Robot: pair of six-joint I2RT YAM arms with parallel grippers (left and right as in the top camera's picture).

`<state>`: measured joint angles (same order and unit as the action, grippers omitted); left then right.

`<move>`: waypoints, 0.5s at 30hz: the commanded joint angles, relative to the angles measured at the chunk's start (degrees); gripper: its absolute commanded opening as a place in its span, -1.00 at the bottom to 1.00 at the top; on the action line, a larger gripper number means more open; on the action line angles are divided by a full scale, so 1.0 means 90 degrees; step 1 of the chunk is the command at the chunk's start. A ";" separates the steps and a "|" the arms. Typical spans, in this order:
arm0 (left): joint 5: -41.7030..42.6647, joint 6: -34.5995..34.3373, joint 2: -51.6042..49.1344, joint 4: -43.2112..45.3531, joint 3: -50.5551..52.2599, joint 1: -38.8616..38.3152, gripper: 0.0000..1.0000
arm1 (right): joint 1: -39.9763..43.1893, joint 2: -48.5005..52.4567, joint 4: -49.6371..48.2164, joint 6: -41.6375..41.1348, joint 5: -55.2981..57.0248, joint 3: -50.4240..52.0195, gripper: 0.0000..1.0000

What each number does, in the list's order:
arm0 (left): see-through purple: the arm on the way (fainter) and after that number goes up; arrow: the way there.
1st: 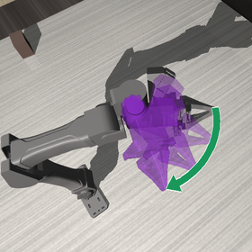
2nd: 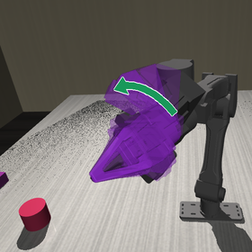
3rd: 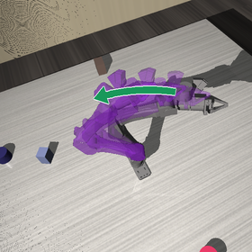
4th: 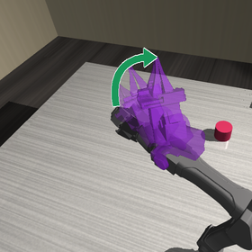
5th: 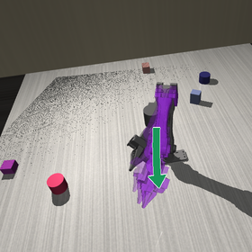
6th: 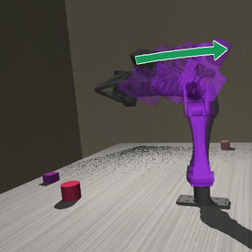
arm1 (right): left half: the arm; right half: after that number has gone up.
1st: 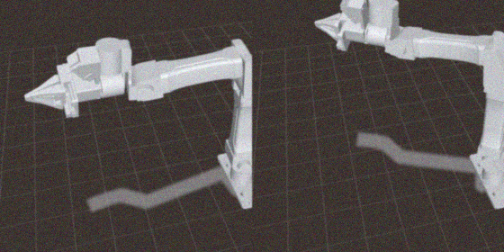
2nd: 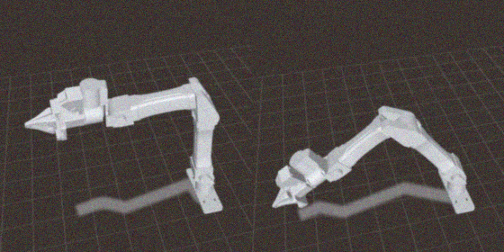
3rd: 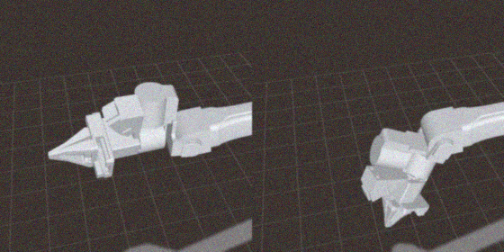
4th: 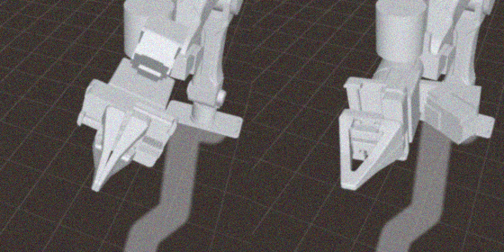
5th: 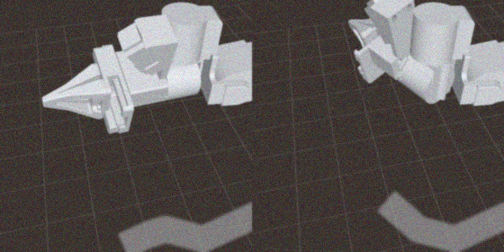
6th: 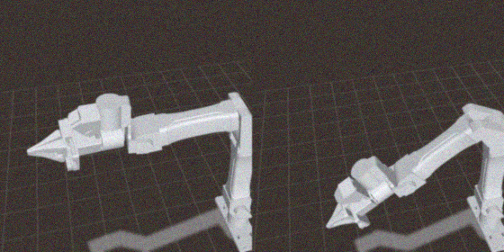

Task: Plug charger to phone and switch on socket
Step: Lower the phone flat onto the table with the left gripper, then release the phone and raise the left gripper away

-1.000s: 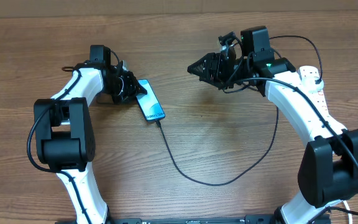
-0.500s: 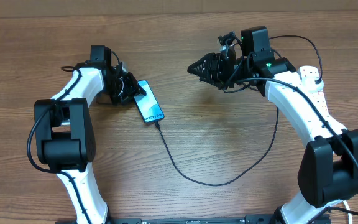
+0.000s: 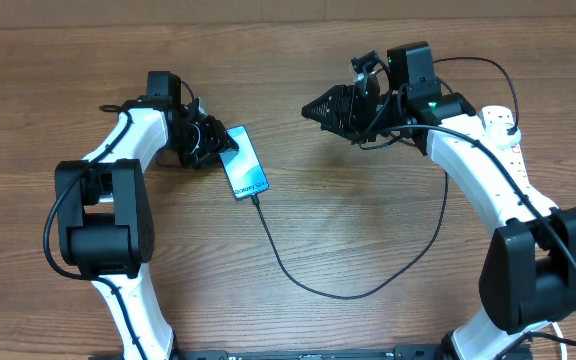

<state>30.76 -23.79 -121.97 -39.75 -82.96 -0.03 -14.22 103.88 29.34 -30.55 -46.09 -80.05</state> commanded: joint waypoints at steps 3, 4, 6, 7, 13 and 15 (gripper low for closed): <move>-0.0488 0.0080 -0.0061 -0.0083 0.0053 -0.0012 0.29 | 0.0053 0.0010 -0.0029 0.0075 0.0000 -0.0087 0.25; -0.0481 0.0075 -0.0061 -0.0100 0.0053 -0.0012 0.38 | 0.0053 0.0010 -0.0027 0.0075 0.0000 -0.0087 0.25; -0.0447 0.0068 -0.0056 -0.0100 0.0046 0.0005 0.44 | 0.0053 0.0010 -0.0022 0.0109 0.0000 -0.0087 0.25; -0.0406 0.0066 -0.0051 -0.0095 0.0036 0.0015 0.46 | 0.0053 0.0012 -0.0005 0.0155 0.0002 -0.0087 0.25; -0.0267 0.0078 0.0168 -0.0299 -0.0340 0.0019 0.45 | 0.0053 0.0010 0.0255 0.0568 0.0000 -0.0087 0.21; -0.0265 0.0114 0.0338 -0.0529 -0.0629 0.0019 0.44 | 0.0053 0.0010 0.0376 0.0597 0.0000 -0.0087 0.20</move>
<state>30.09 -23.75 -121.49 -42.94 -84.68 -0.01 -14.24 103.88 31.97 -27.51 -46.06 -80.05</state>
